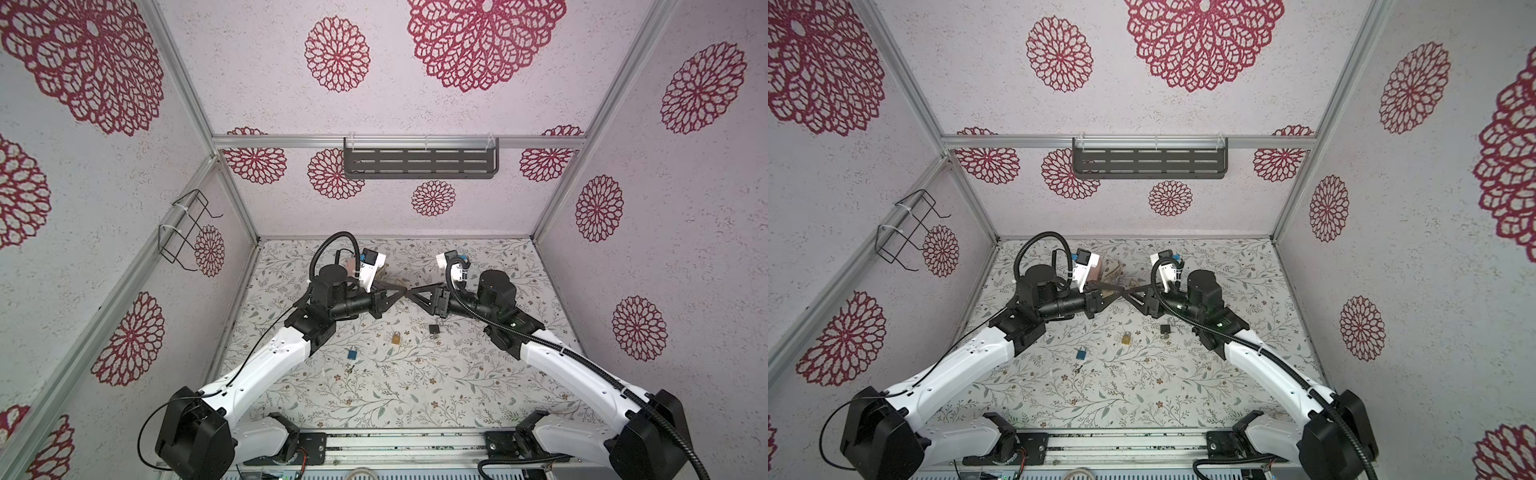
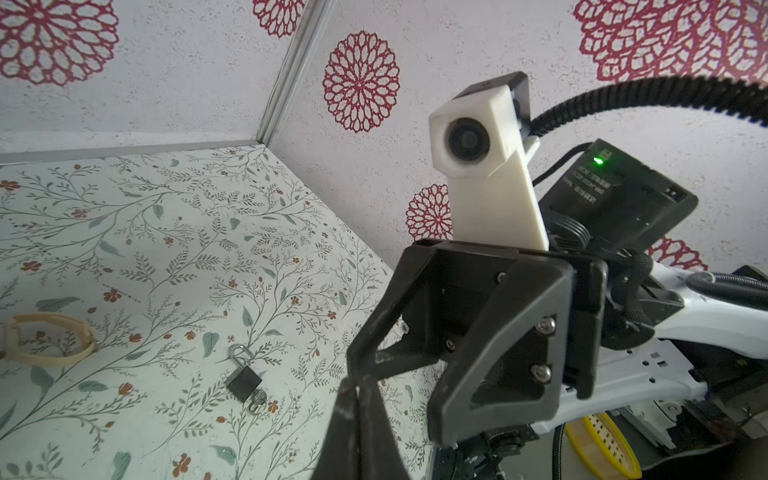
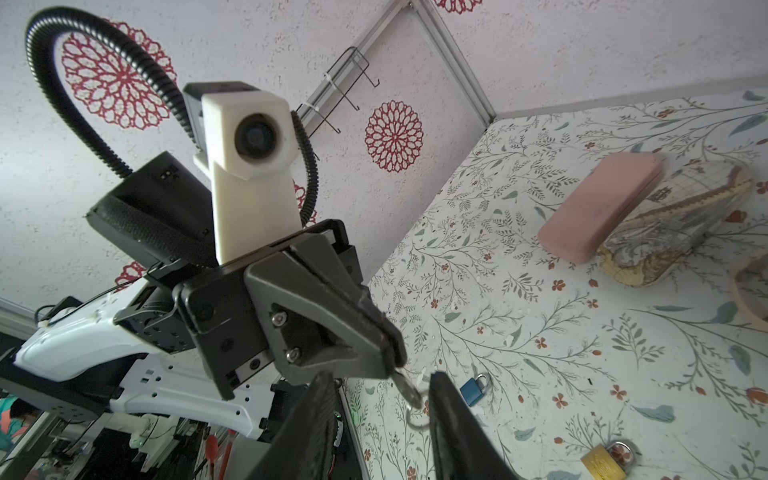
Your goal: Unlock with the key
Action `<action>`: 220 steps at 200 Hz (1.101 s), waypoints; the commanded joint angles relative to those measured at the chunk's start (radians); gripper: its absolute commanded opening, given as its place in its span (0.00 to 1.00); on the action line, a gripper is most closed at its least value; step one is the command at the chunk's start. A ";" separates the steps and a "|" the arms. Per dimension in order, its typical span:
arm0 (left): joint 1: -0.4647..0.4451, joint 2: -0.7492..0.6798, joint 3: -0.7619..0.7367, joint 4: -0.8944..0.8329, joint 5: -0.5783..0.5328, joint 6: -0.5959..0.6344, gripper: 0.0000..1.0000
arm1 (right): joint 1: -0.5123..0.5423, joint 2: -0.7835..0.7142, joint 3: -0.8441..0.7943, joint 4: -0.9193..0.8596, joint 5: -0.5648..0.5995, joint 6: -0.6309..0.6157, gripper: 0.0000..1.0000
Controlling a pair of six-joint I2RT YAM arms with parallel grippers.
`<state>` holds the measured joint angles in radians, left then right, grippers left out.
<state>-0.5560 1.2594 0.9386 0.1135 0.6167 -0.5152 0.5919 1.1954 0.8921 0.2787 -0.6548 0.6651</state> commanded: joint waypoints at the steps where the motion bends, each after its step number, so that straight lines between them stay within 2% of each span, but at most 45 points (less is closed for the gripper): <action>1: 0.004 0.014 0.022 -0.031 0.053 0.057 0.00 | -0.013 0.011 0.039 0.012 -0.096 -0.041 0.37; 60: 0.004 0.014 0.048 -0.062 0.063 0.085 0.00 | -0.024 0.019 0.036 0.005 -0.130 -0.058 0.30; 220: 0.007 0.038 0.071 -0.027 0.101 0.062 0.00 | -0.049 0.040 0.015 0.020 -0.176 -0.067 0.21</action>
<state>-0.5552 1.2846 0.9825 0.0570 0.6853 -0.4641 0.5507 1.2343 0.8970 0.2592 -0.8005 0.6189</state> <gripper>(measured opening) 0.042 0.211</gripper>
